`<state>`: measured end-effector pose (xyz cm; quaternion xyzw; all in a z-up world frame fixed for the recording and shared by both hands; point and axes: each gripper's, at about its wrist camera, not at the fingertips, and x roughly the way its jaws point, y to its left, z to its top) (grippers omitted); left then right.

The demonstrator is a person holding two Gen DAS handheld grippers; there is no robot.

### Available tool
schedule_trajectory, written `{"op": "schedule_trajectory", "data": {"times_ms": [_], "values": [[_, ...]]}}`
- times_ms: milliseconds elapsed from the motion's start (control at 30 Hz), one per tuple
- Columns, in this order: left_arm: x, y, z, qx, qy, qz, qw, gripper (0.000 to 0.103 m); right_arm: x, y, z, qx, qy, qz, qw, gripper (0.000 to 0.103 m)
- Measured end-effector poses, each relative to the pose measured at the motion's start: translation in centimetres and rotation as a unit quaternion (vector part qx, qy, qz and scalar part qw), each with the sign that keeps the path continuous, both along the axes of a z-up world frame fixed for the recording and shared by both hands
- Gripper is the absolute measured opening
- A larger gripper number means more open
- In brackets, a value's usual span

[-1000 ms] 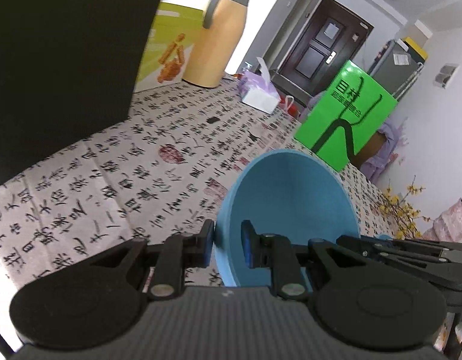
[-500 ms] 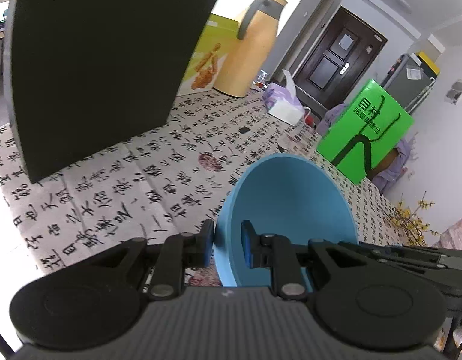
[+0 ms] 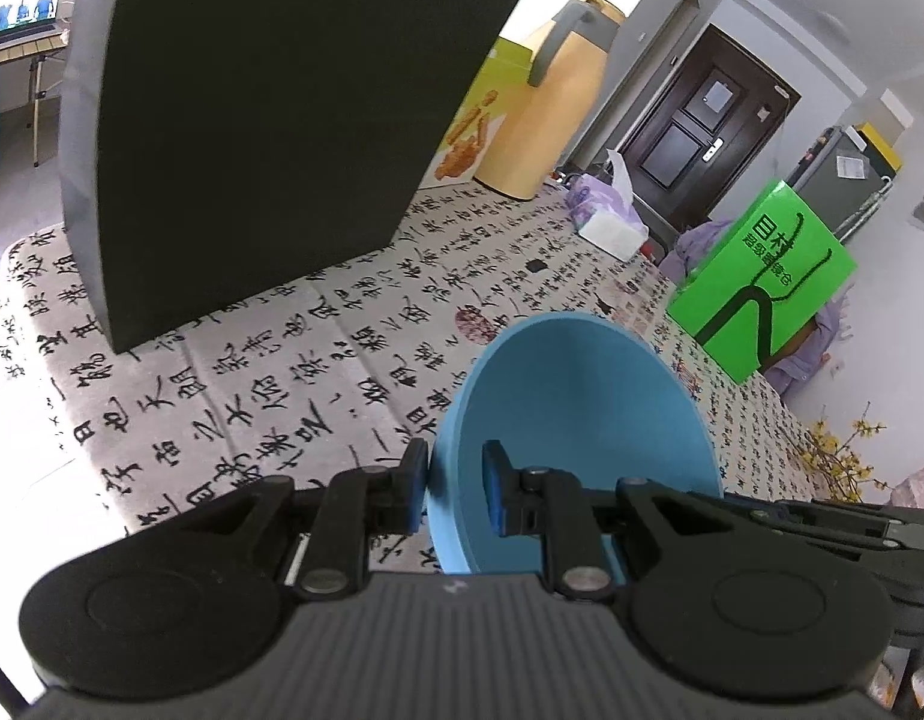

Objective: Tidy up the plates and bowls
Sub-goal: 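Carry both gripped blue bowls toward the black paper bag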

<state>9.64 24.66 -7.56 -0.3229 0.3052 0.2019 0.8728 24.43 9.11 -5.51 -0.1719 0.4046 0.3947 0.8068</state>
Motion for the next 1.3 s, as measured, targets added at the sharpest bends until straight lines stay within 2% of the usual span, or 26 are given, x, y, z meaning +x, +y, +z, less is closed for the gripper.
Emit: {"op": "schedule_trajectory", "data": {"times_ms": [333,767,1200,1300], "values": [[0.1,1.1,-1.5,-0.015,0.022,0.004,0.9996,0.020,0.1,0.8,-1.4,-0.005,0.024,0.001,1.000,0.010],[2.3,1.5,-2.8,0.000,0.067,-0.030,0.9973,0.020,1.4,0.9,-3.6,-0.012,0.065,-0.012,0.998,0.010],[2.8,2.1,-3.4,-0.011,0.077,-0.038,0.9963,0.020,2.4,1.5,-4.5,-0.013,0.079,-0.017,0.997,0.010],[2.8,2.4,-3.5,-0.020,0.075,-0.035,0.9964,0.021,2.4,1.6,-4.5,-0.010,0.080,-0.014,0.997,0.013]]}}
